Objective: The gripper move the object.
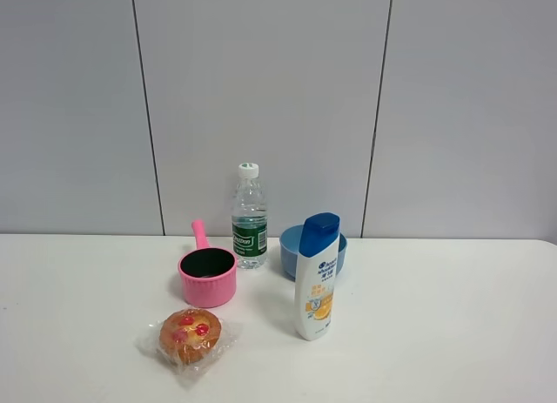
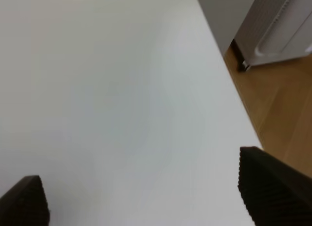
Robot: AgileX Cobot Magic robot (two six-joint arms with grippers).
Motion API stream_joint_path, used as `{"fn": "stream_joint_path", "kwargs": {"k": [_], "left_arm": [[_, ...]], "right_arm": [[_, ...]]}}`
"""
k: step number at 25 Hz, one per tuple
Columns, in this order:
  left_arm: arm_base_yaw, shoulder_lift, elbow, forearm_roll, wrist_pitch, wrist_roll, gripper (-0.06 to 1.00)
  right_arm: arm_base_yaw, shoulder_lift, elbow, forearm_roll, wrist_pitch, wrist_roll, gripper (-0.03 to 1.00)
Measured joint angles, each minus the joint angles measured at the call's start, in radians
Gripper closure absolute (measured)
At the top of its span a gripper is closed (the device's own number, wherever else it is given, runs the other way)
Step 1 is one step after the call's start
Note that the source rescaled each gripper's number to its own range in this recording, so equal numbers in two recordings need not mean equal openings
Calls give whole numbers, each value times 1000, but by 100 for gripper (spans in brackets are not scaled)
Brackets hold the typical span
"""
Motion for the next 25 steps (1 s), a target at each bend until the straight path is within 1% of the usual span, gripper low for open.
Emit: {"fn": "stream_joint_path", "kwargs": {"k": [8,14,16,18,21,25], "left_arm": [[0,0,0,0,0,0,-6],[0,0,0,0,0,0,-6],[0,0,0,0,0,0,-6],[0,0,0,0,0,0,-6],[0,0,0,0,0,0,-6],[0,0,0,0,0,0,-6]], "right_arm": [[0,-86,66,1,4,-126,37],[0,-85,61,8,6,-136,37],[0,-73,42,17,7,-115,37],[0,-58,22,37,-2,-45,37],[0,-45,18,85,-70,40,37],[0,-41,22,88,-158,54,37]]}}
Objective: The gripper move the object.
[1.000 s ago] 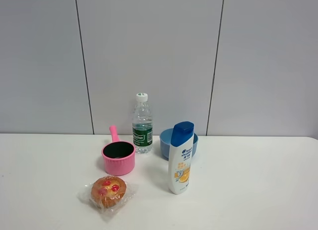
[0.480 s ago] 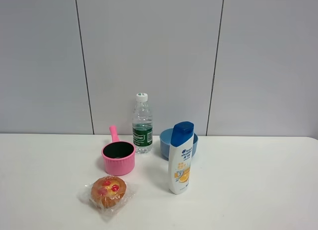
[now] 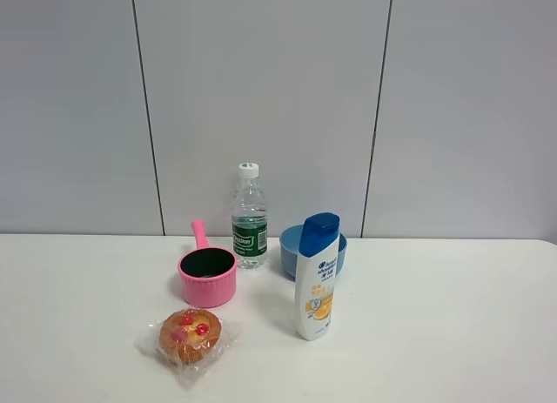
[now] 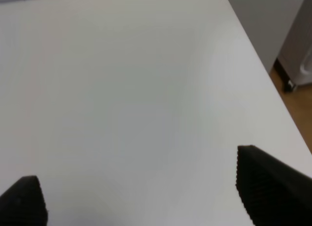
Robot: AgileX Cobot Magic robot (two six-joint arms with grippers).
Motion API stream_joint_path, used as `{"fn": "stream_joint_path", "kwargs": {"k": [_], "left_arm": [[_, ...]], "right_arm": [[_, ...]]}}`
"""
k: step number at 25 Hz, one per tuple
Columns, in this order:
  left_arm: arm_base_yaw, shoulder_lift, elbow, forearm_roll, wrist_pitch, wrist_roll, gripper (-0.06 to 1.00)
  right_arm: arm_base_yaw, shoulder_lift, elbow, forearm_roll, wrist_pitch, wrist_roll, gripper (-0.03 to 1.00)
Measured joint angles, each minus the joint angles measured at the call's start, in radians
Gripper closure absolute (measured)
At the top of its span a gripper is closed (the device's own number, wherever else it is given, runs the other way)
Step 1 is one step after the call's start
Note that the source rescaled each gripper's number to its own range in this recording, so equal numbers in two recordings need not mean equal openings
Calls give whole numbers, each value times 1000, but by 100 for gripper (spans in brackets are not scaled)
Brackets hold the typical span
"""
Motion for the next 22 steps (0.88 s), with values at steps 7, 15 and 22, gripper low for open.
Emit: {"fn": "stream_joint_path", "kwargs": {"k": [7,15,22], "left_arm": [[0,0,0,0,0,0,-6],[0,0,0,0,0,0,-6],[0,0,0,0,0,0,-6]], "right_arm": [[0,-10,43,-36,7,1,37],[0,-18,43,11,7,-62,37],[-4,-69,43,16,7,-68,37]]}}
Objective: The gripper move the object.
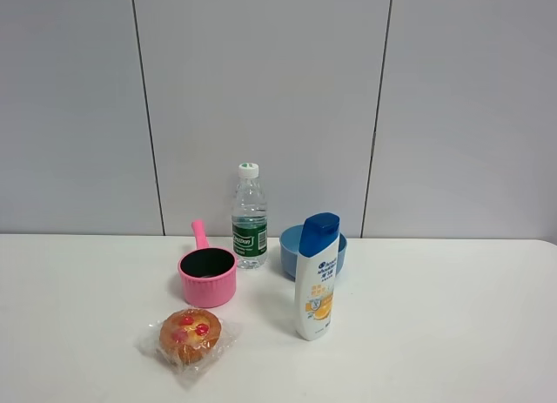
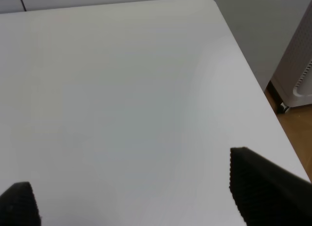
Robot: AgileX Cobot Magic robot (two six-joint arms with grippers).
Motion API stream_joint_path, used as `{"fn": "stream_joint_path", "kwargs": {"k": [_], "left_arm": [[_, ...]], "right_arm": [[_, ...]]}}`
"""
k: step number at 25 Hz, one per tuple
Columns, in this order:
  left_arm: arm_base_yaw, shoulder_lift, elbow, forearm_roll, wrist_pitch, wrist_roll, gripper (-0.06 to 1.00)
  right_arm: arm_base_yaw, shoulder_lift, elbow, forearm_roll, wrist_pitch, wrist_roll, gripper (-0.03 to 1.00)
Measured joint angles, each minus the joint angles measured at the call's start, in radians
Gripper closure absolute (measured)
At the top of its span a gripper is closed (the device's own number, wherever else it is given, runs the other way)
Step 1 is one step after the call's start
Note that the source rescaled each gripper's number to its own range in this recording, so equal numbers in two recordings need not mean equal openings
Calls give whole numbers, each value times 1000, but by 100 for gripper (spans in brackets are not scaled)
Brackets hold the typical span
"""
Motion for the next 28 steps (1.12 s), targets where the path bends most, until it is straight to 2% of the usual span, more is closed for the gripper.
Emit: {"fn": "stream_joint_path", "kwargs": {"k": [3,9,28], "left_arm": [[0,0,0,0,0,0,-6],[0,0,0,0,0,0,-6],[0,0,0,-1,0,0,-6]], "right_arm": [[-17,0,0,0,0,0,37],[-131,0,0,0,0,-2,37],[-132,0,0,0,0,-2,37]]}}
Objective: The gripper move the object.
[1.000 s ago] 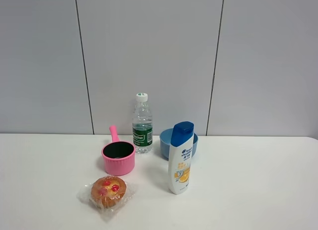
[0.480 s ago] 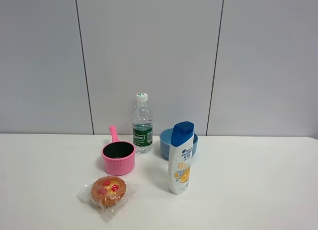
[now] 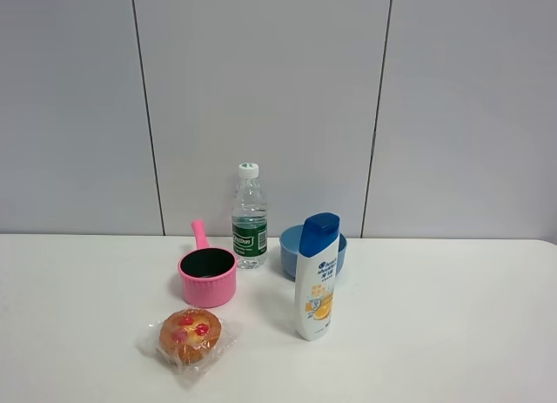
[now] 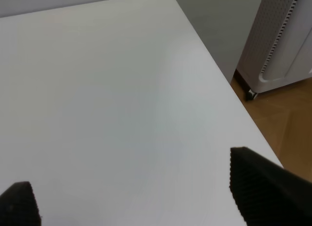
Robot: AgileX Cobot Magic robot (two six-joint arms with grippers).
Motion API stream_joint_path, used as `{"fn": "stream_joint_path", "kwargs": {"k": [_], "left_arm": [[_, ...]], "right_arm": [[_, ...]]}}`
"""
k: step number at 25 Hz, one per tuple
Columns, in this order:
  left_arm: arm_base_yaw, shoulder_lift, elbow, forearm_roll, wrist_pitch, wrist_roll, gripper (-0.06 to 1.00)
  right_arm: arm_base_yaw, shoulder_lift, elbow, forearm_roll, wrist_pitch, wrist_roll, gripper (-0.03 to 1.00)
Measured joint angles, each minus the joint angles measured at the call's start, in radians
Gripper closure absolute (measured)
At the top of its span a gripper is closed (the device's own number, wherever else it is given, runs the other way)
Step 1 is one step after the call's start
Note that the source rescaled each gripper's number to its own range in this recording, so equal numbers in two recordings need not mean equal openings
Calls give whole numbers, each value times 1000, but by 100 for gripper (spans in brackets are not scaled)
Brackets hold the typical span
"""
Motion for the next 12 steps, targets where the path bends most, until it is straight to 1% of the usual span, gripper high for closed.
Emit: {"fn": "stream_joint_path", "kwargs": {"k": [12], "left_arm": [[0,0,0,0,0,0,-6]], "right_arm": [[0,0,0,0,0,0,37]]}}
